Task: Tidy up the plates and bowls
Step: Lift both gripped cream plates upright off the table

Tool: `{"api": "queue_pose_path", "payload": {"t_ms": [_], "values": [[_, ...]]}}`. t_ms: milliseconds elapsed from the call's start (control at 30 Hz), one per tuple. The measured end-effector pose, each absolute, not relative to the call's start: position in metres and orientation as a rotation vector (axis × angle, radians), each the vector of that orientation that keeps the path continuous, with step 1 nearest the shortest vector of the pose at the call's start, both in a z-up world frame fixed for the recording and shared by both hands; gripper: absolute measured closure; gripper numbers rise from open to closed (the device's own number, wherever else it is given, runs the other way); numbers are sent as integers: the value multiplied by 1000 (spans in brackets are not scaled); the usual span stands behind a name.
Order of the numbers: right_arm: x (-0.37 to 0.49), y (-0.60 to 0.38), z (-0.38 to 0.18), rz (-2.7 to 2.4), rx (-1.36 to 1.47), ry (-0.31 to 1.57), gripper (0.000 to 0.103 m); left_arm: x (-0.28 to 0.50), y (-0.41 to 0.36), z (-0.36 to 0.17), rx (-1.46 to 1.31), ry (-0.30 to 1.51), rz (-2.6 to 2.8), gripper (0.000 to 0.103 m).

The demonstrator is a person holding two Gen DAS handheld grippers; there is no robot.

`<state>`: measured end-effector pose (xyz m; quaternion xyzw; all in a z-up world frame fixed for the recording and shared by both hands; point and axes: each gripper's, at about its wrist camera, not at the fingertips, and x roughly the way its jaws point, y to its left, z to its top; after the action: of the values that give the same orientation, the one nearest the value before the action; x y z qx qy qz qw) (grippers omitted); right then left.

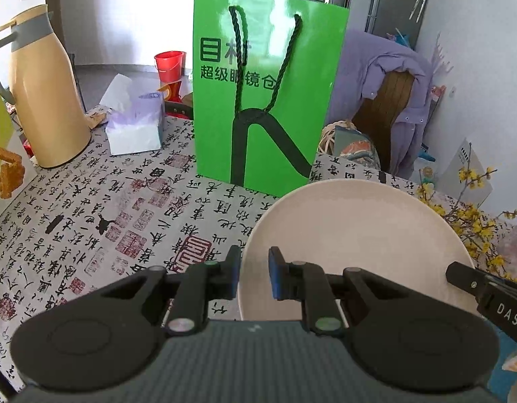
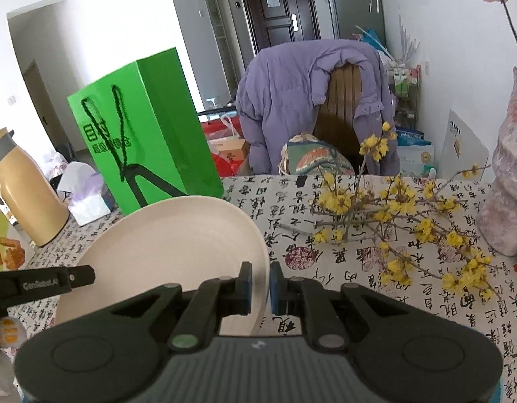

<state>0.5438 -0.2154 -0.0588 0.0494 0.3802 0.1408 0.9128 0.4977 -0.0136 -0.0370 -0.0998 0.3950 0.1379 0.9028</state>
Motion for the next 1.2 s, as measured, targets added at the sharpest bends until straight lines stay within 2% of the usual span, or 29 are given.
{"api": "queue_pose_path", "payload": {"t_ms": [1200], "values": [[453, -242, 0, 304, 138, 667, 93, 410, -30, 17, -213, 728, 235, 86]]}}
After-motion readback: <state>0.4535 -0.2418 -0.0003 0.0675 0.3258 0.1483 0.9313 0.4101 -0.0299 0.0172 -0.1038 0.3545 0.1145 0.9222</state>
